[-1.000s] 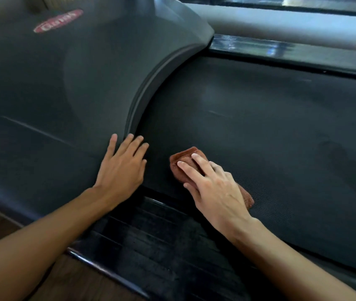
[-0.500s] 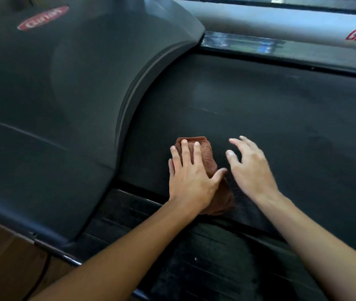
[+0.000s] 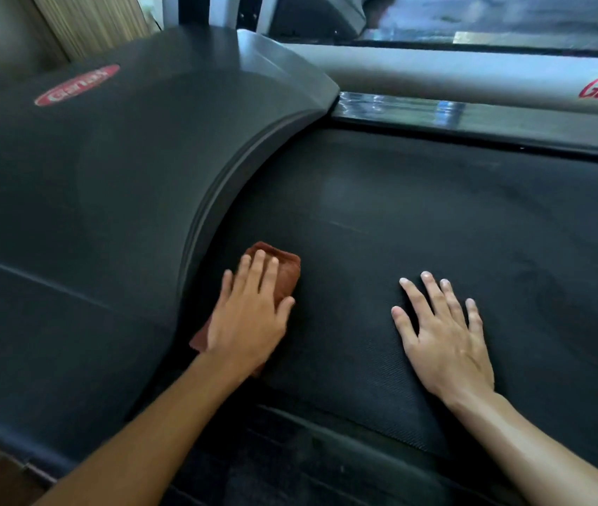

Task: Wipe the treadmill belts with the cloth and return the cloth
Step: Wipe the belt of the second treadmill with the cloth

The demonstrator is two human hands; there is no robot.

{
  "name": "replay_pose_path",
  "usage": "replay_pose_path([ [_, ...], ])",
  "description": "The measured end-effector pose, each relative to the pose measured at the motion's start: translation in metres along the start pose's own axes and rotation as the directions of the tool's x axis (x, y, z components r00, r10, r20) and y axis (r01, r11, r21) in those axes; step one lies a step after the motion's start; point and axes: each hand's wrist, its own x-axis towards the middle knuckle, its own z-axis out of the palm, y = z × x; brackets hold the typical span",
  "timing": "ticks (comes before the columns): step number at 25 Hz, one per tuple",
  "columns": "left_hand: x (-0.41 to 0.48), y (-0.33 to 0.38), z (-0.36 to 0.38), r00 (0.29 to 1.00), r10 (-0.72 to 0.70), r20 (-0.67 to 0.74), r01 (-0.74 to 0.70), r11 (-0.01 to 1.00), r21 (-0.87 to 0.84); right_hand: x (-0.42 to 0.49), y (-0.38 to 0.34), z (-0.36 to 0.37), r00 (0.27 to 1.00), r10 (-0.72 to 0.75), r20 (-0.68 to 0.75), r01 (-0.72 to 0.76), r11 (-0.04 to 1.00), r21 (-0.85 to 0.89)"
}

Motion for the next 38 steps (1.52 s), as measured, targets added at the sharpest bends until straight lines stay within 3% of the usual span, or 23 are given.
replay_pose_path([
  [4, 0.019, -0.018, 0.002, 0.994, -0.102, -0.046, 0.103, 0.994, 0.028, 0.0, 0.0, 0.003, 1.0, -0.005, -0.014, 0.005, 1.0, -0.009],
  [6, -0.016, 0.014, 0.008, 0.996, 0.062, -0.061, -0.062, 0.998, 0.003, -0.001, -0.001, 0.003, 1.0, 0.004, -0.027, -0.004, 1.0, -0.016],
  [8, -0.039, 0.026, 0.011, 0.952, 0.306, -0.029, -0.306, 0.952, -0.016, -0.001, -0.002, 0.003, 0.999, 0.002, -0.037, -0.003, 1.0, -0.021],
  [9, -0.029, 0.019, 0.009, 0.935, 0.354, -0.008, -0.354, 0.935, -0.021, -0.002, -0.001, 0.003, 0.999, 0.0, -0.046, -0.001, 1.0, -0.019],
  [10, -0.011, 0.008, 0.007, 0.945, 0.326, -0.008, -0.326, 0.945, -0.023, -0.001, 0.0, 0.003, 0.999, -0.002, -0.052, 0.002, 1.0, -0.015],
  [13, 0.055, -0.024, 0.006, 0.999, -0.018, -0.027, 0.018, 1.0, 0.012, 0.001, 0.001, 0.008, 0.998, -0.009, -0.059, 0.007, 0.999, -0.036],
  [15, 0.081, -0.014, 0.006, 0.994, -0.11, 0.006, 0.11, 0.994, 0.021, 0.001, 0.001, 0.011, 0.998, -0.008, -0.07, 0.004, 0.999, -0.045],
  [18, 0.064, 0.036, 0.007, 0.993, 0.119, 0.0, -0.119, 0.993, -0.008, 0.0, 0.003, 0.011, 0.998, -0.01, -0.065, 0.007, 0.999, -0.042],
  [20, 0.04, 0.039, 0.01, 0.954, 0.3, -0.005, -0.3, 0.954, -0.015, 0.001, 0.002, 0.01, 0.997, -0.008, -0.071, 0.005, 0.999, -0.036],
  [21, 0.039, 0.028, 0.008, 0.949, 0.316, -0.005, -0.316, 0.949, -0.018, 0.001, 0.001, 0.01, 0.997, -0.007, -0.075, 0.005, 0.999, -0.035],
  [25, 0.117, -0.017, 0.01, 1.0, 0.01, -0.002, -0.009, 0.999, 0.049, 0.006, 0.004, 0.003, 0.993, -0.014, -0.118, 0.016, 1.0, 0.019],
  [27, 0.166, -0.004, 0.009, 0.997, -0.068, 0.033, 0.068, 0.998, 0.011, 0.029, 0.011, -0.009, 0.985, -0.032, -0.167, 0.046, 0.996, 0.082],
  [30, 0.195, 0.066, 0.015, 0.999, 0.032, -0.008, -0.032, 0.999, -0.031, 0.093, 0.032, -0.026, 0.98, -0.017, -0.2, 0.041, 0.992, 0.118],
  [32, 0.175, 0.094, 0.019, 0.975, 0.216, -0.045, -0.217, 0.975, -0.039, 0.133, 0.044, -0.028, 0.995, -0.005, -0.1, 0.012, 0.998, 0.067],
  [34, 0.152, 0.081, 0.021, 0.947, 0.306, -0.095, -0.309, 0.951, -0.02, 0.157, 0.054, -0.021, 1.0, 0.014, 0.002, -0.014, 0.999, 0.042],
  [36, 0.167, 0.04, 0.019, 0.968, 0.232, -0.092, -0.233, 0.973, 0.007, 0.161, 0.059, -0.012, 0.999, 0.024, 0.025, -0.026, 0.998, 0.058],
  [38, 0.21, 0.01, 0.022, 0.997, 0.045, -0.058, -0.044, 0.999, 0.018, 0.162, 0.06, -0.005, 0.999, 0.021, -0.025, -0.02, 0.998, 0.053],
])
